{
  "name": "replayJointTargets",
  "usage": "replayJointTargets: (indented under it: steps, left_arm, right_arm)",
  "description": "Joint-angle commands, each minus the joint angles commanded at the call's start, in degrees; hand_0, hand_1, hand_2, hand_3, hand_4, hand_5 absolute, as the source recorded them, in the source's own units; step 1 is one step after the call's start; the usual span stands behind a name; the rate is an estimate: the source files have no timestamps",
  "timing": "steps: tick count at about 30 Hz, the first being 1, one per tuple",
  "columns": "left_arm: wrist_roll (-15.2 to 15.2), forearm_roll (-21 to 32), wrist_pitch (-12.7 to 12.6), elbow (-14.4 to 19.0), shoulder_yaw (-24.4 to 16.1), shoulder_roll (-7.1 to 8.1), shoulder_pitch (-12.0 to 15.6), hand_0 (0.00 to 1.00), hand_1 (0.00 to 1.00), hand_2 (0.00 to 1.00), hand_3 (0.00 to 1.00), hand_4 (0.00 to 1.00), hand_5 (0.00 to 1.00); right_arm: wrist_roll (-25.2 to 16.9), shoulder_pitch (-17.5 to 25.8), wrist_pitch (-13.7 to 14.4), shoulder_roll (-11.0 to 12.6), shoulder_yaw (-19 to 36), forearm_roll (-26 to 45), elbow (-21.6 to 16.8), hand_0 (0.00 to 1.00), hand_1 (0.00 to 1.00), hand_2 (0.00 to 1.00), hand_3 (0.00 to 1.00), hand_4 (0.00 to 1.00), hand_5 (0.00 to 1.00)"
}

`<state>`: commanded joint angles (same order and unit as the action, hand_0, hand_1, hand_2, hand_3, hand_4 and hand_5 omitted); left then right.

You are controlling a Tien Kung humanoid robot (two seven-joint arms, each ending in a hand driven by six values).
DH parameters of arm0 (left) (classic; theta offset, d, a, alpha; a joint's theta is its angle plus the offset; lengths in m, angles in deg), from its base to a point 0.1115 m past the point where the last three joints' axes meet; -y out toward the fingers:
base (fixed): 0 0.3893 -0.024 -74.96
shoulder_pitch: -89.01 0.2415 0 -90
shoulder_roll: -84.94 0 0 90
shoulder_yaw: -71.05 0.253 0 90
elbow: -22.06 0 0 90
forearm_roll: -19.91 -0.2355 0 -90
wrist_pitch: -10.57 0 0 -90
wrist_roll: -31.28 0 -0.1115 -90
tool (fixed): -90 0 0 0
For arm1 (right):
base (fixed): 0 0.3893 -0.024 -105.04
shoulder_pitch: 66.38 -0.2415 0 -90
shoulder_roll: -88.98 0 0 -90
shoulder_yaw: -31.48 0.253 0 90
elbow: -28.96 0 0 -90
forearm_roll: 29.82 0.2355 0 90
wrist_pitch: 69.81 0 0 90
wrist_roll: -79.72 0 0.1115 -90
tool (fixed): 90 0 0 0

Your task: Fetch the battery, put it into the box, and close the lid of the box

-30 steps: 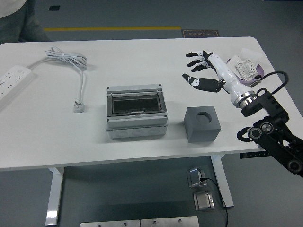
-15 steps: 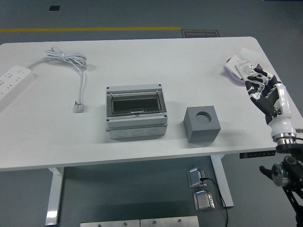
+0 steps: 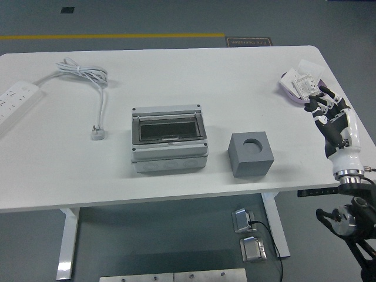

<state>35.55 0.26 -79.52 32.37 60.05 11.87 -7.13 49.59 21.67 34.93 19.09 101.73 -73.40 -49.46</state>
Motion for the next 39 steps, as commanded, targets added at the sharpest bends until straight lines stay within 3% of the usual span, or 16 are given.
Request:
replayJointTargets:
  steps: [13, 39]
  left_arm:
    - [-0.3, 2.0, 0.1, 0.0, 1.0, -0.48, 0.4, 0.728, 0.76, 0.693, 0.66, 0.548, 0.329]
    - [-2.6, 10.5, -0.3, 0.0, 9.4, -0.54, -0.6, 0.729, 0.758, 0.693, 0.662, 0.549, 0.33]
  right_arm:
    - [1.1, 0.0, -0.6, -0.1, 0.8, -1.0, 0.2, 0.686, 0.603, 0.631, 0.725, 0.792, 0.279]
    - [3.4, 0.0, -0.7, 0.1, 3.4, -3.0, 0.3, 0.716, 0.65, 0.672, 0.739, 0.828, 0.32]
